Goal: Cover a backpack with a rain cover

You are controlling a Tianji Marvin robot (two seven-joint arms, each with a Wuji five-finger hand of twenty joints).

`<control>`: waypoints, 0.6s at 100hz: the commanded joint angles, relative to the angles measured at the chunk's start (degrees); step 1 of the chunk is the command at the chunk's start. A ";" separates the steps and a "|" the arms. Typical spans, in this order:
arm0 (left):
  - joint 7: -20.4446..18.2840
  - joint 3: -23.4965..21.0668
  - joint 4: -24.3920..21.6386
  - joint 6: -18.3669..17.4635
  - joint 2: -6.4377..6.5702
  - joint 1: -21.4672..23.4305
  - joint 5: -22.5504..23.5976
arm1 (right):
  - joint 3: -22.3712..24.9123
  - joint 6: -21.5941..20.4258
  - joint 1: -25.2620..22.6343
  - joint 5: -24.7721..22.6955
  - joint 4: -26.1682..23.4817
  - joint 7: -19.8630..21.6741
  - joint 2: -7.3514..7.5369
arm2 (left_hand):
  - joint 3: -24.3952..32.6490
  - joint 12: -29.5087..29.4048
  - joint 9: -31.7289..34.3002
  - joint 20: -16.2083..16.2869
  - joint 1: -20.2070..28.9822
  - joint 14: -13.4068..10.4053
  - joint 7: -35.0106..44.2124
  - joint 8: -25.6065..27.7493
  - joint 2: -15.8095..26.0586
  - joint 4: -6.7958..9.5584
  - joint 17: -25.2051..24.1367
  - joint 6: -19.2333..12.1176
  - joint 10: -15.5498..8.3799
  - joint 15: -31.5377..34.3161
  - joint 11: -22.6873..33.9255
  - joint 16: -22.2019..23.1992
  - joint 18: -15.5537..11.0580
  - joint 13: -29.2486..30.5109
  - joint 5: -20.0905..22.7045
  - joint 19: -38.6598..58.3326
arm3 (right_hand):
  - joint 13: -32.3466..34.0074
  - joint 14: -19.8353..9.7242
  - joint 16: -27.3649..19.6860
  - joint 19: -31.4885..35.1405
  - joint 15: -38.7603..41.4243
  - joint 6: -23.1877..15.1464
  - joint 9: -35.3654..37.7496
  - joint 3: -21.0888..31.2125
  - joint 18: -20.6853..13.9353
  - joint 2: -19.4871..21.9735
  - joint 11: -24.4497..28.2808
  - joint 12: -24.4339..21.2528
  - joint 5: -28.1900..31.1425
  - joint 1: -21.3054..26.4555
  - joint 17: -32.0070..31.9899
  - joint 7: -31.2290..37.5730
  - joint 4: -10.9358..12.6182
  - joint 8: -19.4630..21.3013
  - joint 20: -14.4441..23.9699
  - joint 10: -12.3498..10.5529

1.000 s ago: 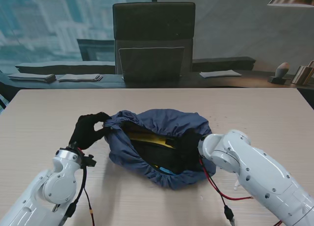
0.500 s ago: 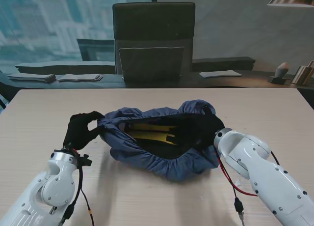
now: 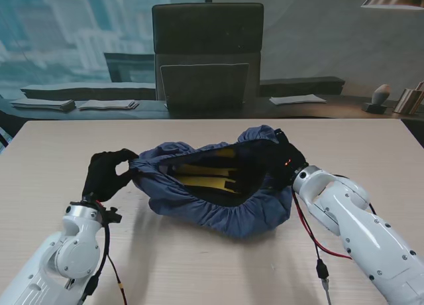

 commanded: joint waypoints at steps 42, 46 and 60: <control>-5.78 -1.77 -1.45 -1.57 0.44 -5.42 -1.62 | -2.12 12.70 4.70 8.79 8.65 -29.72 -1.66 | -2.91 -0.01 -2.81 1.84 7.61 0.48 7.62 0.96 5.38 2.54 0.25 -5.12 0.37 1.99 2.30 1.86 -0.74 0.33 0.18 3.25 | 1.77 0.85 2.30 8.22 3.68 -1.12 5.49 11.11 0.02 -1.24 1.37 1.59 20.86 8.10 0.42 15.63 -6.64 14.86 -5.42 0.82; -5.61 -1.48 -1.60 -1.88 0.39 -6.06 -1.65 | -1.78 11.44 4.59 12.41 8.57 -31.96 -2.55 | -3.43 -0.06 -3.04 1.98 7.76 0.47 7.66 0.87 5.69 2.63 0.48 -5.19 0.46 2.14 2.45 1.91 -1.11 0.33 -0.19 3.53 | 1.69 0.73 2.37 8.02 3.89 -0.47 4.71 10.98 -0.22 -0.41 1.81 1.76 20.41 8.65 0.41 15.74 -6.26 15.75 -5.72 1.22; -4.17 0.30 -1.79 -2.32 0.01 -8.80 -1.78 | -2.23 6.93 4.77 18.69 8.57 -36.35 -4.26 | -10.86 -1.45 -4.51 2.46 11.54 0.59 8.29 -0.44 7.83 4.50 0.63 -5.64 0.55 2.68 3.68 1.87 -2.23 -0.21 -1.54 4.34 | 4.29 1.51 2.81 12.42 5.04 -2.37 5.97 10.86 -0.07 0.78 3.16 2.00 19.75 7.20 0.74 14.83 -6.31 18.13 -4.00 3.00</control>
